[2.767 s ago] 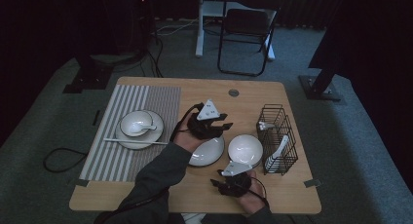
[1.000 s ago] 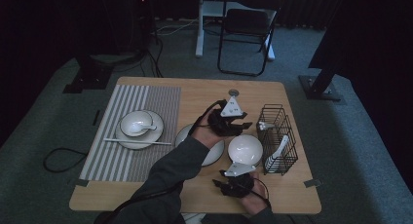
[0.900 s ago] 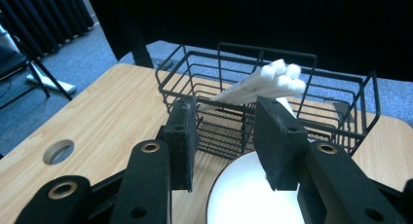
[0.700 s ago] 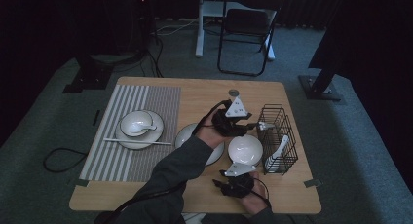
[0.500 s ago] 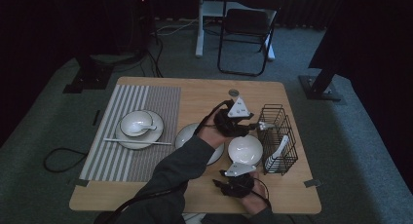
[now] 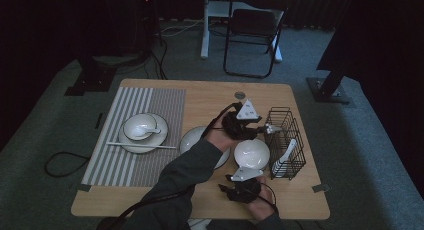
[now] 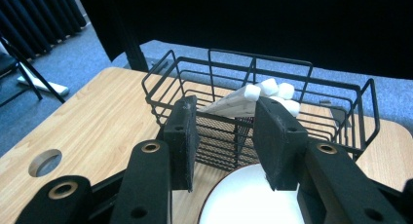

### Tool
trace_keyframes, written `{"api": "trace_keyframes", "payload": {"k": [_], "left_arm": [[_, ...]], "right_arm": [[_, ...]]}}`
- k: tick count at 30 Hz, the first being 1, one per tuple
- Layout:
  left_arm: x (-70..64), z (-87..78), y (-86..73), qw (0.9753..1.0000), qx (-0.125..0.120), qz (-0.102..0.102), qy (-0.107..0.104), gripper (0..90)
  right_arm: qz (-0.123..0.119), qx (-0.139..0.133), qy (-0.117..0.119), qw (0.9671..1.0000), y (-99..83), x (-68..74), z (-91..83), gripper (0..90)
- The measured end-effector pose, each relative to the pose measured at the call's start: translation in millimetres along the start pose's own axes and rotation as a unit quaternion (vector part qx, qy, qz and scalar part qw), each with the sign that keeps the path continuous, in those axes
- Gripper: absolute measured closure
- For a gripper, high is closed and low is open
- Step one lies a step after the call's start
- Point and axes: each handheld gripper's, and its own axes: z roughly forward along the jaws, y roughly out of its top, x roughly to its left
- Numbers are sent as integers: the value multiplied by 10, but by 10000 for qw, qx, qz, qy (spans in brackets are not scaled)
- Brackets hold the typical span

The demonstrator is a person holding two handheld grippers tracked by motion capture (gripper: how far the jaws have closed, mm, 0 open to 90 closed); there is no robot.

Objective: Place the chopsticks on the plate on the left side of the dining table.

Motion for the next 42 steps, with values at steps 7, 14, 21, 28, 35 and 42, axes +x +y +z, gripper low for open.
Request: {"api": "trace_keyframes", "payload": {"k": [7,14,21,28,35,42], "left_arm": [[17,39,40,10000,-30,-22,6,641],[83,96,69,9998,-43,-156,66,739],[132,199,67,9996,20,-269,77,775],[171,376,36,9989,57,-454,31,776],[196,534,48,9982,159,-584,46,776],[217,623,46,9976,247,-639,45,789]], "right_arm": [[4,-7,-3,10000,-1,-1,0,543],[5,1,3,10000,-2,-1,-1,542],[-10,-8,-9,10000,-2,-3,-1,542],[-12,-5,-2,10000,-2,-3,0,539],[-13,-6,-3,10000,-2,-3,0,539],[-8,-7,16,10000,-3,-4,-3,539]]}}
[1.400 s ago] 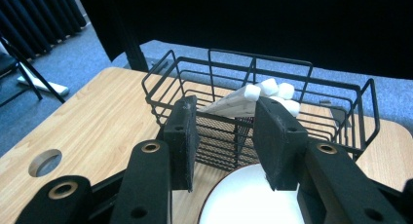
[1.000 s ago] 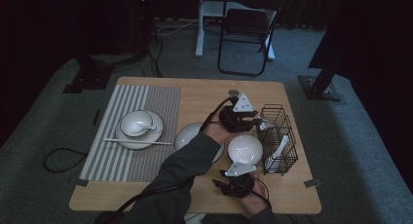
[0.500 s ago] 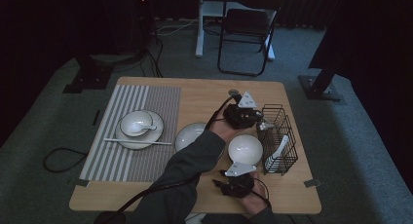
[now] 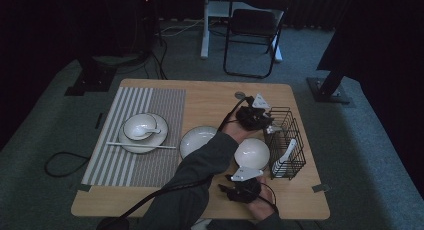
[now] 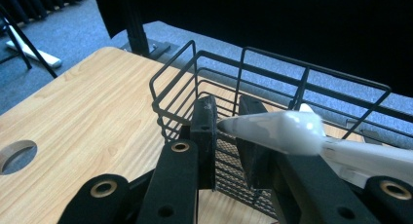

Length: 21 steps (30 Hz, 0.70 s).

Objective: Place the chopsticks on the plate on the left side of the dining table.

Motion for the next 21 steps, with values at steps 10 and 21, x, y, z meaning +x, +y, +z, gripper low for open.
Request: {"api": "trace_keyframes", "payload": {"k": [10,21], "left_arm": [[19,87,-35,9999,107,-79,76,819],[2,92,-26,9996,90,5,262,841]], "right_arm": [[12,-4,8,10000,0,1,-1,539],[3,-2,3,10000,0,1,0,539]]}}
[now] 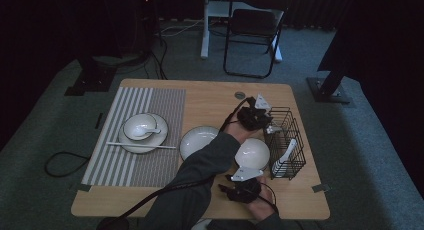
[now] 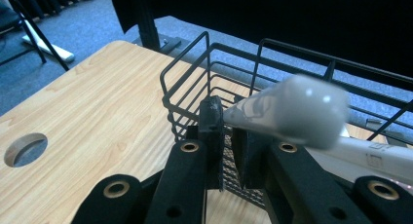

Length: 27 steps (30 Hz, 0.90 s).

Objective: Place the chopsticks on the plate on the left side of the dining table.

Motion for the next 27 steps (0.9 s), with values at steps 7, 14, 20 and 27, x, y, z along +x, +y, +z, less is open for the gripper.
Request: {"api": "trace_keyframes", "payload": {"k": [7,14,20,27], "left_arm": [[3,-15,4,10000,-46,-2,1,847],[1,-60,16,10000,-74,63,-15,847],[17,-107,25,9999,-117,102,0,847],[19,-172,51,9997,-187,135,-9,847]], "right_arm": [[-2,0,1,10000,0,0,0,539],[-13,6,-6,10000,-1,-1,-3,539],[-16,6,-8,10000,-2,-2,-2,539],[-15,6,-9,10000,-2,-1,-2,539]]}}
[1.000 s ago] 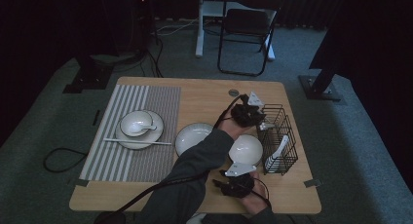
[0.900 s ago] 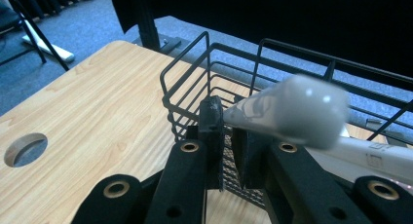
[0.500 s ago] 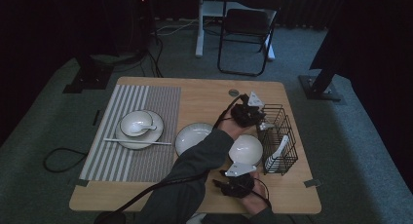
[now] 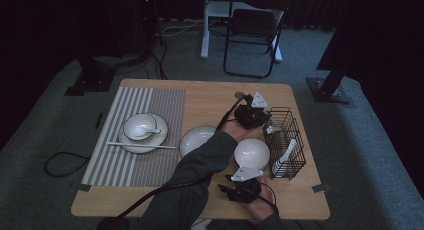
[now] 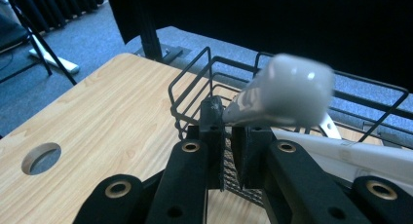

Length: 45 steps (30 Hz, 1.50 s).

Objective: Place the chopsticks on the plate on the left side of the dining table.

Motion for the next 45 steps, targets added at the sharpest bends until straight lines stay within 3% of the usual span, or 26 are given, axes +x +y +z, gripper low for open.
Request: {"api": "trace_keyframes", "payload": {"k": [22,45], "left_arm": [[-44,-165,67,9996,-169,181,-101,848],[8,-464,89,9989,-395,119,-206,848]], "right_arm": [[11,-3,-2,10000,1,3,0,538],[3,0,-13,10000,0,5,1,536]]}}
